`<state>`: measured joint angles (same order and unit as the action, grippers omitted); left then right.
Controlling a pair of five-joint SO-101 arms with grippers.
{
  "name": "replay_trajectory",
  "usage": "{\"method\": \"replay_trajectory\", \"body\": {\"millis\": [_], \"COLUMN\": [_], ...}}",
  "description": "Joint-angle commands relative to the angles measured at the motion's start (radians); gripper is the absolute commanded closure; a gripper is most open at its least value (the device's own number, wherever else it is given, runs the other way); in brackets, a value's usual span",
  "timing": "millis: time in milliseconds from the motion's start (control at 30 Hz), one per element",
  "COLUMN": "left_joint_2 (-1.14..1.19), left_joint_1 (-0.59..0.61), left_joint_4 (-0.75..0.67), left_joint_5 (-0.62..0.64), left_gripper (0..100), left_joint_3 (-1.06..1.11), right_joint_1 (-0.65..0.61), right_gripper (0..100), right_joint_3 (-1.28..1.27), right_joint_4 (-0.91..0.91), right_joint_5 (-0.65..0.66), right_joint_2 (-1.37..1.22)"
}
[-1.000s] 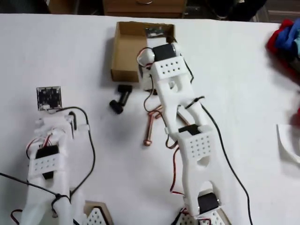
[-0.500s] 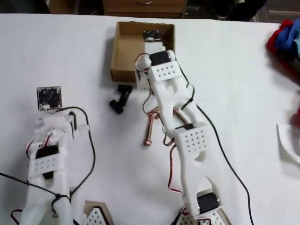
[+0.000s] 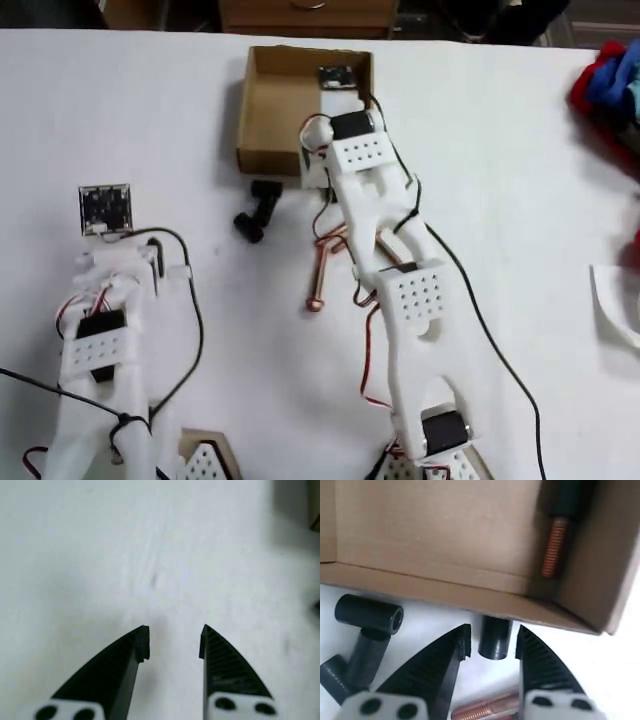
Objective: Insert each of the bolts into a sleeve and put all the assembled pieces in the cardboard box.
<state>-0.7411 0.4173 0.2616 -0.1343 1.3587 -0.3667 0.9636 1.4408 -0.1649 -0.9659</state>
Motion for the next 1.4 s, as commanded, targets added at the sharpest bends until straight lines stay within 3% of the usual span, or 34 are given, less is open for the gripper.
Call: {"method": "replay_trajectory", "body": {"millis": [0, 867, 967, 1367], "left_joint_2": [-0.009, -0.009, -0.009, -0.009], "left_joint_1": [0.006, 0.006, 0.006, 0.006], "left_joint_4": [-0.017, -0.012, -0.012, -0.008], "left_joint_5": [0.005, 0.005, 0.005, 0.002], "left_gripper": [82, 82, 82, 82], "left_joint_3": [-0.042, -0.042, -0.042, -0.042], "right_joint_1": [0.012, 0.027, 0.027, 0.036], "right_gripper": [86.1, 88.5, 98.9, 97.8], "right_joint_3": [0.0, 0.005, 0.003, 0.009], "right_joint_4": [-0.01, -0.102, -0.085, 0.156], "right_joint_5": [0.002, 0.002, 0.002, 0.002], "right_joint_2": [0.01, -0.079, -0.079, 0.048]}}
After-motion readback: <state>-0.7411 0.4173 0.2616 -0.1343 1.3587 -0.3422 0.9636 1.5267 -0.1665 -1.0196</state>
